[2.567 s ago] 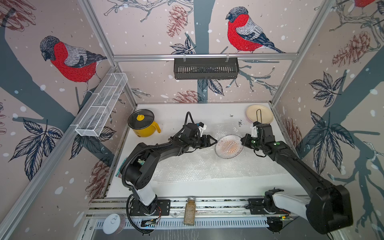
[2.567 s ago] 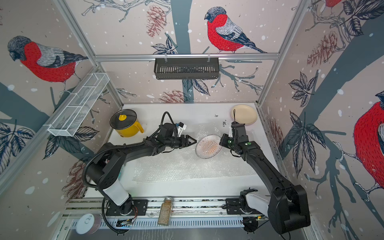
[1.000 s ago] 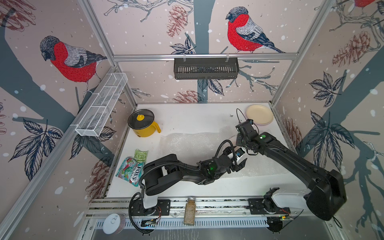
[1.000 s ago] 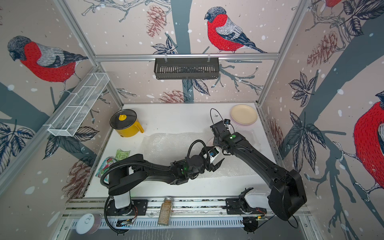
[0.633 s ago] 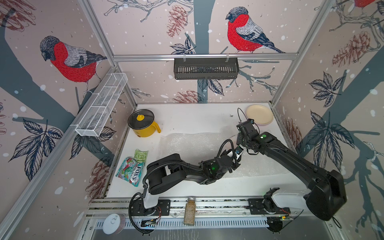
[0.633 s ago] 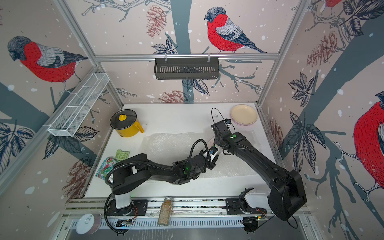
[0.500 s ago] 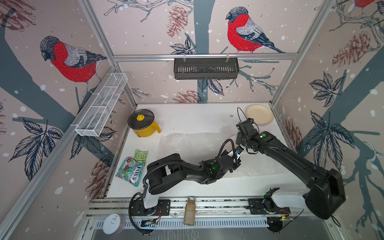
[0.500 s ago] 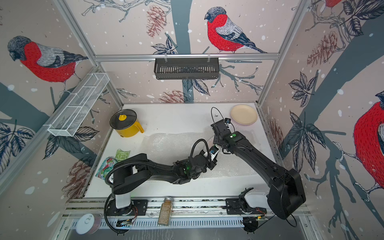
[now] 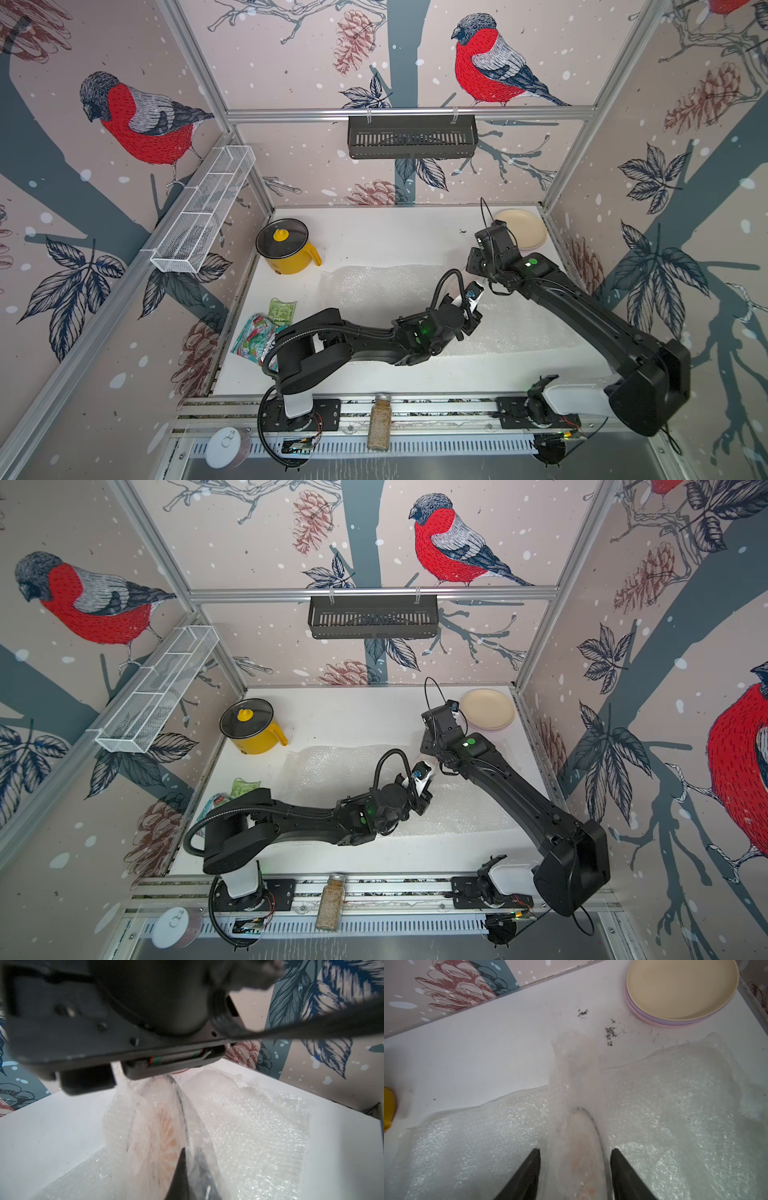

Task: Unpack dinner plates from bubble wrap
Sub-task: Adjust the bubble wrap on the bubble wrap.

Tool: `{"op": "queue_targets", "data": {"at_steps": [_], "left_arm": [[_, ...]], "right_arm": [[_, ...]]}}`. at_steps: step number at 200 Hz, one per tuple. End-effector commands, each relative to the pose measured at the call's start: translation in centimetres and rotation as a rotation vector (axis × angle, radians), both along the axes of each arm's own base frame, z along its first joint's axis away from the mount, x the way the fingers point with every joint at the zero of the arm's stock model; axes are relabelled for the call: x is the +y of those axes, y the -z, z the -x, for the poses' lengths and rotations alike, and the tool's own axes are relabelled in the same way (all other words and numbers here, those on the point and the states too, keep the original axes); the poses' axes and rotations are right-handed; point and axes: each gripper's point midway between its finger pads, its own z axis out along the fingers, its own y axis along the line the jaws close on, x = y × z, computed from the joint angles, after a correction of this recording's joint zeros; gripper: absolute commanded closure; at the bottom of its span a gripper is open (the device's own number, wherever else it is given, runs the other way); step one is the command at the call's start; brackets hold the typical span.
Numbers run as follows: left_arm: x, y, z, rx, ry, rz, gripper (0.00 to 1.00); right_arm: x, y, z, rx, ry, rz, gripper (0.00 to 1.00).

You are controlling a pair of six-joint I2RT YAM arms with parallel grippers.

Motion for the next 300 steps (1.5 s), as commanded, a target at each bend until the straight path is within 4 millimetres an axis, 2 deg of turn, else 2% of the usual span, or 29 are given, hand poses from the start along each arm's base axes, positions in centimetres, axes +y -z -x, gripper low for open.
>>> {"op": "queue_targets", "data": {"at_steps": [1,15,28,49,60,76,102,117,148,166,210,235,244,282,300], "left_arm": [[1.3,-2.8,-0.4,0.064,-0.004,0.128,1.0],[2.6,-4.3,-0.7,0.121,0.002,0.198,1.0],[4.2,-5.6,-1.0,0.174,0.01,0.286,1.0],[6.7,-7.6,-1.2,0.229,0.015,0.416,1.0],[7.8,-8.9,-0.9,0.233,0.022,0.481,1.0],[9.7,-10.3,-0.6,0.263,0.025,0.616,1.0],[11.3,-10.6,-0.1,0.344,0.034,0.776,1.0],[11.4,-9.9,0.2,0.4,0.059,0.841,1.0],[11.1,-6.9,0.0,0.508,0.05,0.903,1.0],[11.1,-5.9,0.0,0.519,0.061,0.93,1.0],[12.6,-2.2,-0.5,0.539,-0.015,0.947,0.97],[13.7,-1.4,-0.5,0.514,-0.041,0.938,0.87],[14.1,-0.9,-0.7,0.518,-0.061,0.93,0.77],[14.9,0.0,-0.9,0.53,-0.068,0.869,0.55],[15.9,0.6,-1.1,0.529,-0.115,0.852,0.46]], "right_arm": [[1.3,-5.0,-1.1,-0.143,-0.072,-0.067,0.18],[1.4,-7.3,-1.1,-0.193,-0.09,-0.079,0.07],[1.0,-9.8,-0.5,-0.248,-0.099,-0.101,0.01],[0.7,-11.7,0.1,-0.29,-0.119,-0.121,0.01],[0.5,-11.5,0.3,-0.286,-0.118,-0.118,0.01],[0.1,-10.0,0.3,-0.25,-0.114,-0.108,0.01],[0.1,-7.1,0.6,-0.195,-0.134,-0.127,0.01],[0.3,-5.8,1.0,-0.171,-0.146,-0.14,0.01],[0.7,-3.0,2.1,-0.107,-0.174,-0.157,0.01],[0.8,-1.3,2.7,-0.071,-0.181,-0.155,0.01],[1.0,1.8,4.0,-0.011,-0.183,-0.161,0.01],[1.6,3.1,4.3,0.015,-0.192,-0.165,0.01],[1.7,3.4,4.3,0.02,-0.194,-0.162,0.01],[2.6,4.7,4.3,0.045,-0.202,-0.129,0.01],[3.0,4.9,4.3,0.052,-0.207,-0.111,0.01]]}}
